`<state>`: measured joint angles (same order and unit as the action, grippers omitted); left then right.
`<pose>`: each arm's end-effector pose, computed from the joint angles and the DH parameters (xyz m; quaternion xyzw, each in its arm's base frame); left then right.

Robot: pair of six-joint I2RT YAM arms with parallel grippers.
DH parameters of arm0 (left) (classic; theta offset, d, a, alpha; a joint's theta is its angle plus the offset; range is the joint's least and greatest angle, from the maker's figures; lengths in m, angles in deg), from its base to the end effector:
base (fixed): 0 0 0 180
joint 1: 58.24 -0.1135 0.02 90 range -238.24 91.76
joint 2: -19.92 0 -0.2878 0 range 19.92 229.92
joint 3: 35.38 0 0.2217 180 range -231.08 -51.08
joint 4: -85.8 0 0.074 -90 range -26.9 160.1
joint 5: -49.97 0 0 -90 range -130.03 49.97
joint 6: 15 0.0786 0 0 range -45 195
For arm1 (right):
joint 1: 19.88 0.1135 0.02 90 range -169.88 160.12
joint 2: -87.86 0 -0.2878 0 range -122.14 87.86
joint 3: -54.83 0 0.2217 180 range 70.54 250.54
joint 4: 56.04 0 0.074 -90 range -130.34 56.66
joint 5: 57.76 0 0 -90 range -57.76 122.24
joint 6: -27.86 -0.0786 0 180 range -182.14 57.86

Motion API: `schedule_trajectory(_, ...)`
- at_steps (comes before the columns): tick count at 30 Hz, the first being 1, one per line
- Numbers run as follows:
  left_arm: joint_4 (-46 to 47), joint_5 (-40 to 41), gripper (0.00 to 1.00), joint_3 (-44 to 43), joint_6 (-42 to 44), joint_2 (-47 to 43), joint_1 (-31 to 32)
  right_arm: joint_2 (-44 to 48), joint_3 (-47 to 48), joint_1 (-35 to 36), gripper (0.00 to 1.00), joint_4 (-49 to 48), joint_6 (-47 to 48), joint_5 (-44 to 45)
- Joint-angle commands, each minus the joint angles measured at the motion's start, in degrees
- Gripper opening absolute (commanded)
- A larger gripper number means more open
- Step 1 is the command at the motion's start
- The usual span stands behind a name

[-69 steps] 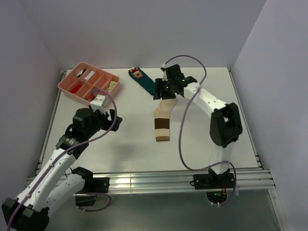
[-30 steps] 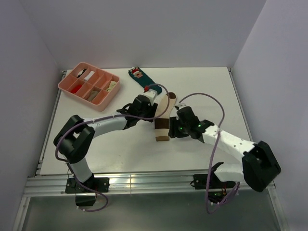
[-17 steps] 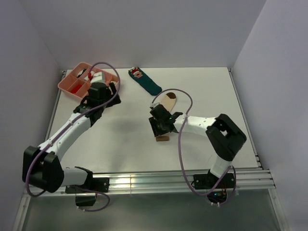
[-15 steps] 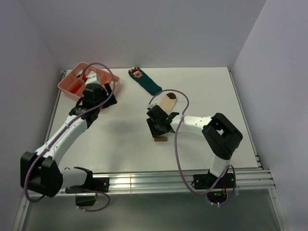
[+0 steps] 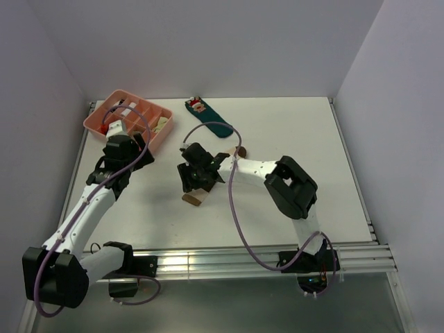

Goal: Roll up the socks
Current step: Move the sock to the center of the board, then roll the sock at the center of the board.

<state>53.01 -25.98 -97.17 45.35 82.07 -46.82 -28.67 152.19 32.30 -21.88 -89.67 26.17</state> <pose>0.2322 -0.0274 0.2844 -0.1958 0.8526 -0.0650 0.4801 0.2686 0.3596 0.1761 -0.2186 0.9225 0.2399 0.2089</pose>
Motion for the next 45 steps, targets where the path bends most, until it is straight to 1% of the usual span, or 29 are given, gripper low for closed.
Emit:
schedule_trajectory(1, 2.0, 1.4, 0.81, 0.4, -0.2, -2.7, -0.3, 5.5, 1.7, 0.7, 0.56, -0.4, 9.6, 3.4)
schedule_trajectory(2, 2.0, 1.4, 0.82, 0.5, -0.1, -3.2, -0.3, 6.9, -1.6, 1.0, 0.57, -1.0, 11.8, 4.7)
schedule_trajectory(3, 2.1, 1.9, 0.82, 0.6, -0.1, -3.2, -0.3, 8.3, -3.5, 1.3, 0.60, -1.8, 13.9, 5.5)
schedule_trajectory(4, 1.9, 2.0, 0.82, 0.5, -0.1, -3.3, -0.3, 11.3, -5.4, 1.7, 0.62, -2.4, 17.3, 6.1)
schedule_trajectory(5, 1.9, 2.0, 0.81, 0.4, -0.1, -3.3, -0.3, 12.8, -9.4, 2.6, 0.65, -3.2, 18.8, 7.8)
schedule_trajectory(8, 1.8, 2.1, 0.82, 0.4, -0.1, -3.4, -0.3, 17.2, -15.0, 5.1, 0.69, -5.2, 23.0, 11.1)
schedule_trajectory(12, 1.8, 2.5, 0.82, 0.5, -0.1, -3.4, -0.3, 18.2, -17.0, 8.3, 0.72, -5.2, 26.1, 13.8)
schedule_trajectory(15, 2.1, 2.7, 0.81, 0.7, -0.1, -4.0, -0.3, 16.6, -16.4, 10.8, 0.72, -5.9, 27.5, 16.3)
schedule_trajectory(19, 1.8, 3.4, 0.81, 0.9, 0.0, -4.1, -0.3, 12.3, -14.8, 13.1, 0.71, -6.2, 31.1, 19.2)
schedule_trajectory(24, 2.0, 3.4, 0.81, 1.2, -0.1, -4.6, -0.3, 9.7, -13.2, 14.2, 0.68, -6.9, 32.9, 20.8)
schedule_trajectory(28, 1.8, 3.7, 0.81, 1.3, -0.1, -4.7, -0.3, 9.1, -14.8, 14.8, 0.64, -10.1, 33.8, 24.1)
schedule_trajectory(33, 1.9, 3.8, 0.81, 1.3, 0.0, -4.7, -0.3, 8.4, -16.4, 15.6, 0.62, -12.1, 34.4, 25.7)
schedule_trajectory(40, 1.9, 4.1, 0.81, 1.2, 0.3, -4.8, -0.3, 5.9, -16.8, 16.1, 0.60, -12.7, 35.1, 25.0)
schedule_trajectory(45, 2.0, 4.1, 0.81, 1.3, 0.3, -4.8, -0.3, 5.4, -18.4, 16.3, 0.58, -13.4, 35.3, 26.4)
